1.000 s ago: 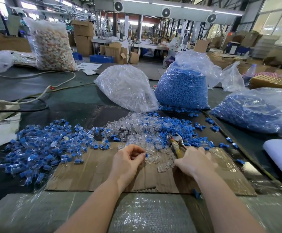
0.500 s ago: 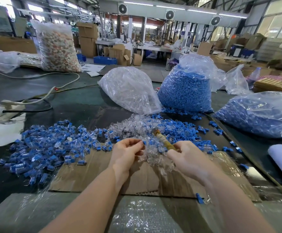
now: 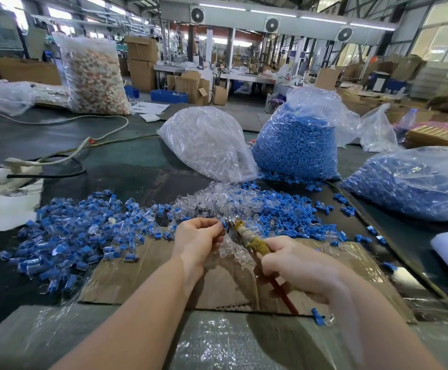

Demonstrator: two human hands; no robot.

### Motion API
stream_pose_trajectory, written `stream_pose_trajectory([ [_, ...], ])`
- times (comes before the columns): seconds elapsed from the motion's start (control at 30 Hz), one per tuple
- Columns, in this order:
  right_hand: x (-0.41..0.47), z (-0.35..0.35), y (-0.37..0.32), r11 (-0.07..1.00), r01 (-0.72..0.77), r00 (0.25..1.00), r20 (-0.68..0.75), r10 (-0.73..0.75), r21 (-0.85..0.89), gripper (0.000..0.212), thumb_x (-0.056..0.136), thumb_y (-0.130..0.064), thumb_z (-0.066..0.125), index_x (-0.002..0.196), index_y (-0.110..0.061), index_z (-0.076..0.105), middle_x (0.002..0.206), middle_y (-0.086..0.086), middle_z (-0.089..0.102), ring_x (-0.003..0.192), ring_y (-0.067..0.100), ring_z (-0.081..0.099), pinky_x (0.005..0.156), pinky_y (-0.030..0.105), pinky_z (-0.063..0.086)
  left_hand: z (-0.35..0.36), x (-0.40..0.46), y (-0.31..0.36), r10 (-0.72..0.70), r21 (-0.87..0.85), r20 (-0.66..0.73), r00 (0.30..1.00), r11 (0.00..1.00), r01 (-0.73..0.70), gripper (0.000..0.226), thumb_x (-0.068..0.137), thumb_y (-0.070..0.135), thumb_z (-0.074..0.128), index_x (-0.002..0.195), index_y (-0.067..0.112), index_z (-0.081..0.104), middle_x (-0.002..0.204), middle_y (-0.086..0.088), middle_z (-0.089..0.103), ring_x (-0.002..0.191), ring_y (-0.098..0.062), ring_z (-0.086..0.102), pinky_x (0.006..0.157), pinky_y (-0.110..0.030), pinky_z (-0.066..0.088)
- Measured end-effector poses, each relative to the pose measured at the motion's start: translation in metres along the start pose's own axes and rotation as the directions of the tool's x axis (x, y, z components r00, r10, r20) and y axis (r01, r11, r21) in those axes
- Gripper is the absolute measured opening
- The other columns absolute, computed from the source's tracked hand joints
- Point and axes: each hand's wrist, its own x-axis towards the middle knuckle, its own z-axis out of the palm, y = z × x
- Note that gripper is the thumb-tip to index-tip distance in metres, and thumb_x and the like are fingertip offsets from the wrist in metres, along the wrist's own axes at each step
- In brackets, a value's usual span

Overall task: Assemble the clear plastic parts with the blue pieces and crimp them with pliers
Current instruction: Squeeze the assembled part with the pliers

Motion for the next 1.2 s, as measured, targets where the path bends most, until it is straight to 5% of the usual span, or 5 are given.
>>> stream_pose_trajectory([
  [0.43, 0.000, -0.003, -0.003, 1.000, 0.016, 0.999, 0.037, -0.015, -0.018, 0.016, 0.079, -0.003, 0.047, 0.094, -0.006, 0.053, 0.087, 0.010, 0.055, 0.082, 0.021, 0.056, 0.076, 0.042, 0.043, 0.004, -0.006, 0.006, 0.057, 0.068, -0.028, 0.998, 0.996, -0.055, 0.004, 0.085, -0.001, 0.062, 0.083, 0.002, 0.064, 0.061, -0.007, 0.062, 0.047, -0.009, 0.055, 0.046, -0.018, 0.049],
  [0.9, 0.001, 0.010, -0.001, 0.984, 0.119, 0.989, -0.067, -0.129, -0.130, 0.018, 0.083, 0.000, 0.045, 0.072, -0.014, 0.046, 0.068, 0.005, 0.046, 0.061, 0.018, 0.042, 0.057, 0.031, 0.034, 0.008, -0.009, 0.001, 0.040, -0.014, -0.068, 0.997, 0.999, -0.041, 0.009, 0.086, 0.000, 0.061, 0.080, 0.006, 0.063, 0.058, -0.004, 0.061, 0.046, -0.008, 0.054, 0.046, -0.020, 0.046],
  [0.97, 0.002, 0.010, 0.003, 0.988, 0.134, 0.987, -0.080, -0.139, -0.074, 0.016, 0.081, -0.004, 0.053, 0.087, -0.018, 0.057, 0.071, -0.002, 0.051, 0.054, 0.011, 0.042, 0.050, 0.023, 0.034, 0.006, -0.011, 0.002, 0.057, -0.001, -0.071, 0.996, 0.998, -0.057, 0.006, 0.087, 0.001, 0.061, 0.085, 0.006, 0.064, 0.065, -0.006, 0.062, 0.052, -0.012, 0.054, 0.053, -0.025, 0.048],
  [1.07, 0.005, 0.008, 0.011, 0.988, 0.145, 0.982, -0.113, -0.150, -0.051, 0.048, 0.076, -0.005, 0.062, 0.121, -0.020, 0.053, 0.095, -0.001, 0.059, 0.067, 0.004, 0.052, 0.056, 0.017, 0.039, 0.000, -0.014, 0.005, 0.209, 0.224, -0.079, 0.975, 0.957, -0.187, 0.010, 0.086, 0.005, 0.063, 0.081, 0.014, 0.066, 0.073, -0.005, 0.066, 0.061, -0.013, 0.058, 0.057, -0.023, 0.050],
  [1.2, 0.007, 0.003, 0.019, 0.981, 0.162, 0.964, -0.194, -0.180, -0.107, 0.020, 0.075, -0.002, 0.062, 0.085, -0.020, 0.058, 0.073, -0.005, 0.053, 0.047, -0.001, 0.043, 0.045, 0.014, 0.033, -0.013, -0.012, 0.008, 0.293, 0.353, -0.134, 0.947, 0.907, -0.230, 0.008, 0.087, 0.005, 0.062, 0.086, 0.011, 0.067, 0.076, -0.004, 0.065, 0.064, -0.013, 0.056, 0.055, -0.019, 0.045],
])
